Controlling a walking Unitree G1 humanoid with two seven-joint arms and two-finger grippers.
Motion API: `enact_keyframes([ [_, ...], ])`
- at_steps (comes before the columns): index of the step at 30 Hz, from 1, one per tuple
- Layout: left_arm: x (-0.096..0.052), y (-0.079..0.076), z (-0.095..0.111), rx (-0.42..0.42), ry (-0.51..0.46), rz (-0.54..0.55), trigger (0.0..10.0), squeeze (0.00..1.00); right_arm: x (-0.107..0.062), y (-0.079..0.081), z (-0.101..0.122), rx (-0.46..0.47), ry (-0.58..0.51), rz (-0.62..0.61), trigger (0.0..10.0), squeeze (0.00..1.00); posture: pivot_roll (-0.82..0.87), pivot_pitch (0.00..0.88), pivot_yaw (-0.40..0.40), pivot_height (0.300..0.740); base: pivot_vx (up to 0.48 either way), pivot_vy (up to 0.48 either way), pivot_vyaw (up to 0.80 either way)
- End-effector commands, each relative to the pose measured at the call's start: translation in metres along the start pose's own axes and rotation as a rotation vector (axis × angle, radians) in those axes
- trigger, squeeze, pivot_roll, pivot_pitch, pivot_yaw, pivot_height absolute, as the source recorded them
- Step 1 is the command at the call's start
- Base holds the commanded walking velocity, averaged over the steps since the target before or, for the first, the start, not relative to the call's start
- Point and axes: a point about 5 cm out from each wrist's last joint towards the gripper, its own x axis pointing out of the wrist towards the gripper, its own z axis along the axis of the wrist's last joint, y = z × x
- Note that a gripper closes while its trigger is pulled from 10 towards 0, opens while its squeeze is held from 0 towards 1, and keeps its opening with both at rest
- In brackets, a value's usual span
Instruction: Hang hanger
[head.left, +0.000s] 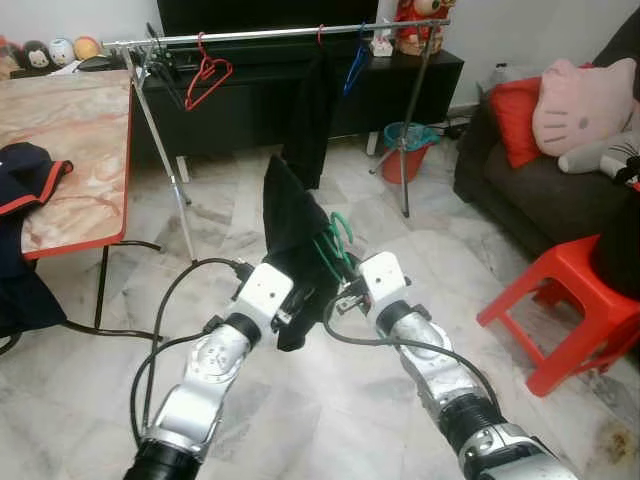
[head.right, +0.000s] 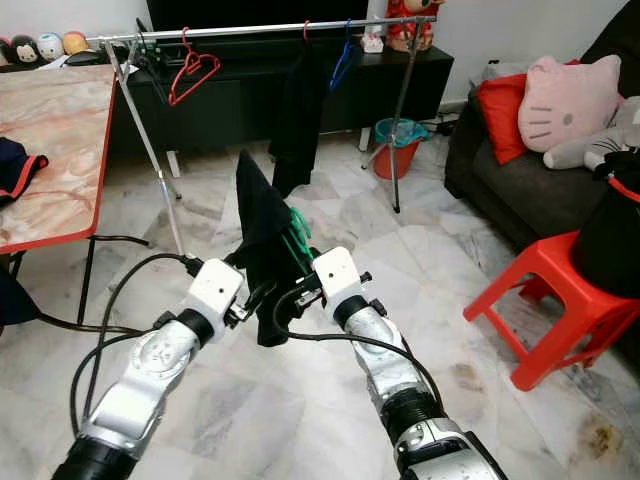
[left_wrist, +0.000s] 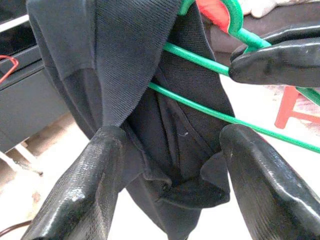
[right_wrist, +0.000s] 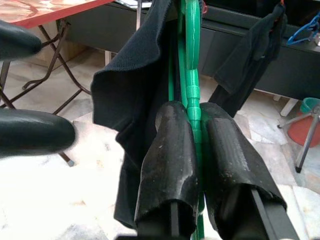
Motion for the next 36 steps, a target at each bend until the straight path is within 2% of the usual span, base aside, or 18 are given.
enact_keyframes([
  [1,0.003,-0.003,-0.002,0.008,0.026,0.006,10.0,0.00,0.006,-0.005,0.018,-0.003,-0.080,-0.027,0.0,0.00,0.08,0.000,-0.066,0.740,0.000,0.000,0.00],
  [5,0.014,-0.010,-0.001,0.007,0.039,0.075,10.0,0.00,0.009,0.001,0.024,0.033,-0.112,-0.002,0.0,0.00,0.08,0.000,-0.069,0.740,0.000,0.000,0.00],
  [12,0.023,-0.012,0.006,0.082,0.019,0.137,10.0,0.00,0.010,0.009,0.031,0.034,-0.144,0.019,0.0,0.00,0.08,0.000,-0.072,0.740,0.000,0.000,0.00],
  [19,0.030,0.000,0.010,0.137,0.020,0.285,10.0,0.00,0.009,0.013,0.031,0.040,-0.149,0.032,0.0,0.00,0.07,0.000,-0.074,0.740,0.000,0.000,0.00],
  [22,0.031,0.005,0.016,0.155,-0.021,0.322,10.0,0.00,0.008,0.013,0.032,0.039,-0.152,0.035,0.0,0.00,0.07,0.000,-0.075,0.740,0.000,0.000,0.00],
  [25,0.032,0.005,0.022,0.159,-0.053,0.323,10.0,0.00,0.008,0.013,0.031,0.040,-0.148,0.038,0.0,0.00,0.07,0.000,-0.076,0.740,0.000,0.000,0.00],
  [36,0.036,-0.006,0.016,0.162,-0.025,0.276,10.0,0.00,0.009,0.025,0.037,0.046,-0.167,0.099,0.0,0.00,0.07,0.000,-0.078,0.740,0.000,0.000,0.00],
])
